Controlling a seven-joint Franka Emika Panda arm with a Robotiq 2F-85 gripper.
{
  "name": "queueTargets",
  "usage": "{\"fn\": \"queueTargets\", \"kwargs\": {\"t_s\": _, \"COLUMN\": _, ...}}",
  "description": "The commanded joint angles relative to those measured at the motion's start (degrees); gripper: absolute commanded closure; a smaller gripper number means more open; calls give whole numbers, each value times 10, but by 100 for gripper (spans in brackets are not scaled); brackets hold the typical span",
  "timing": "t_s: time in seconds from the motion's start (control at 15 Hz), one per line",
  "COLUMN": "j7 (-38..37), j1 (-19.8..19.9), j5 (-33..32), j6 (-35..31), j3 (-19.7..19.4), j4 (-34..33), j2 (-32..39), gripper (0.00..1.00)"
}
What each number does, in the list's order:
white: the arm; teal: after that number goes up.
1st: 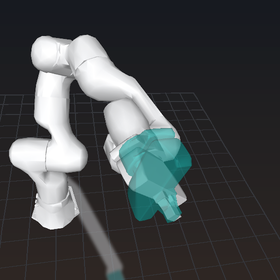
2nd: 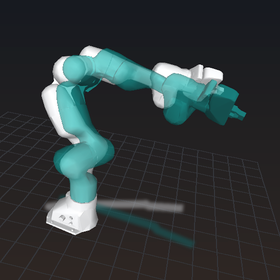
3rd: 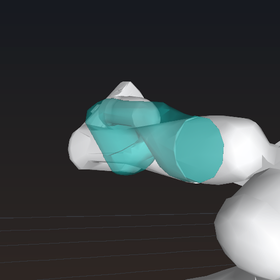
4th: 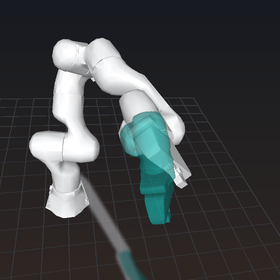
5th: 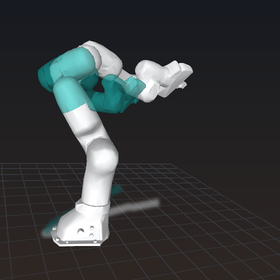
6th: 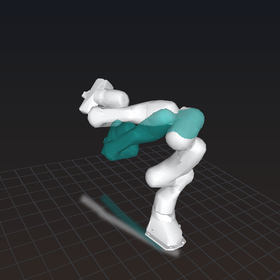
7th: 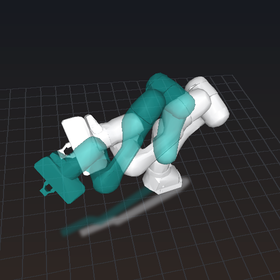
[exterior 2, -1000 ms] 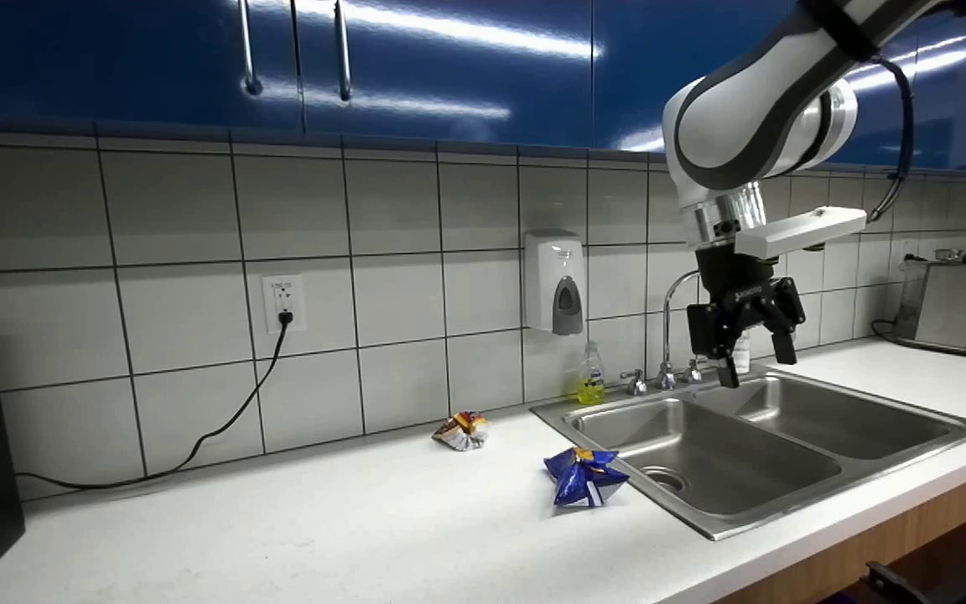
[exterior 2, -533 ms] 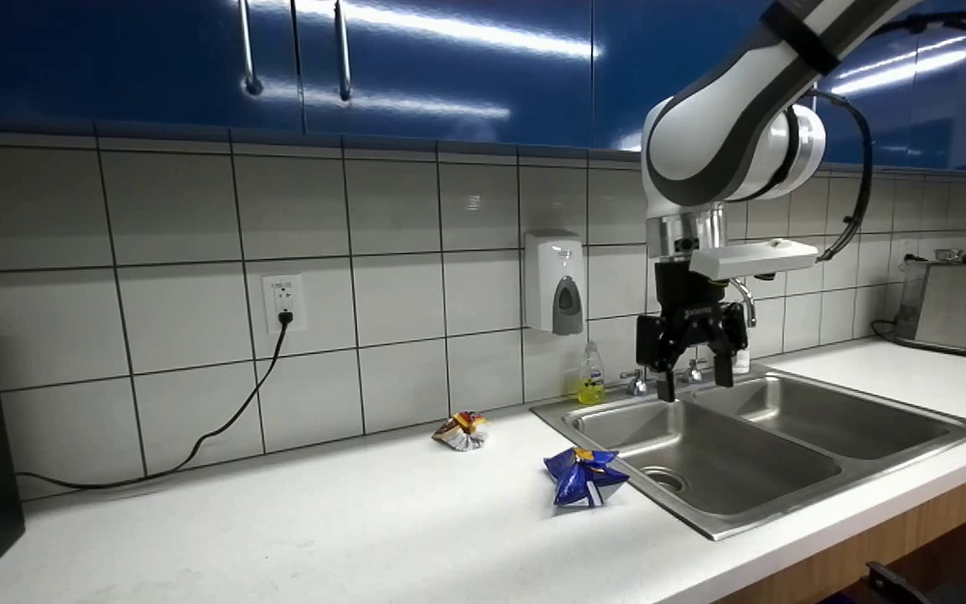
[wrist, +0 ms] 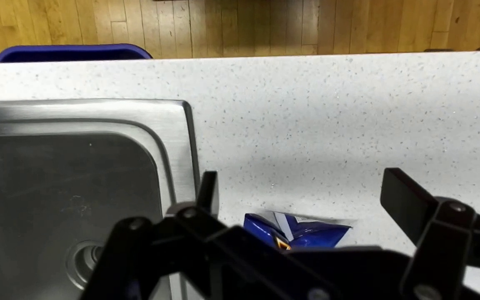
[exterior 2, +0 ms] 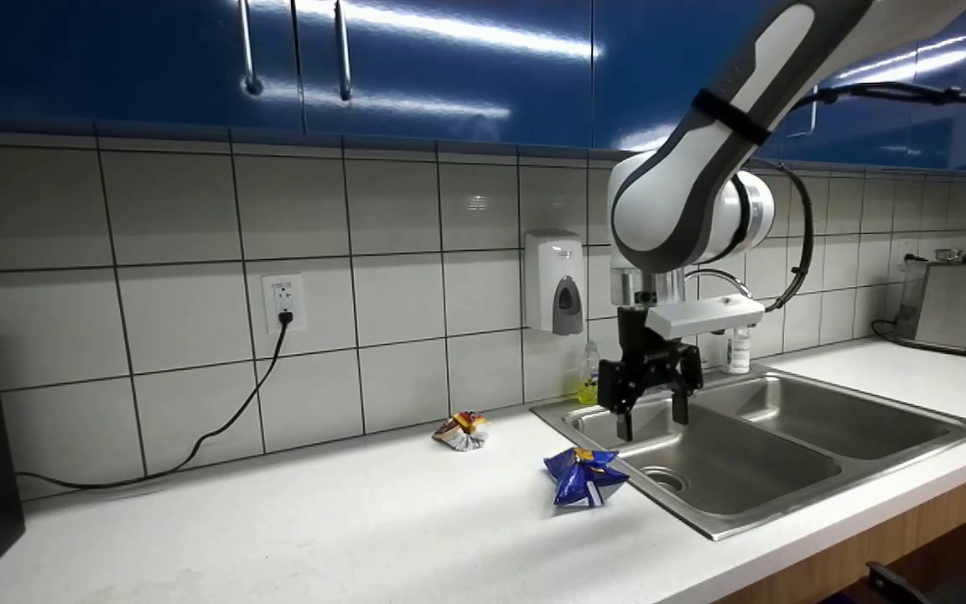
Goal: Put the blue packet inside the left sink
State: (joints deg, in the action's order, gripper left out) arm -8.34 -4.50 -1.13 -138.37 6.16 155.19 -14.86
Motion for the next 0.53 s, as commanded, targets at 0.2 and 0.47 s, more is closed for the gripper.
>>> {"fn": "queueTargets", "kwargs": {"t_s": 0.2, "j7": -81, "j1": 3, "j5": -65, "j6": -23, "j3": 21, "j4": -87, "j2": 132, "gripper": 0}}
{"fn": "queueTargets", "kwargs": {"t_s": 0.47, "j7": -110, "j1": -4, "j5": -86, "j6": -16, "j3": 9, "j4": -146, "j2": 195, "gripper": 0}}
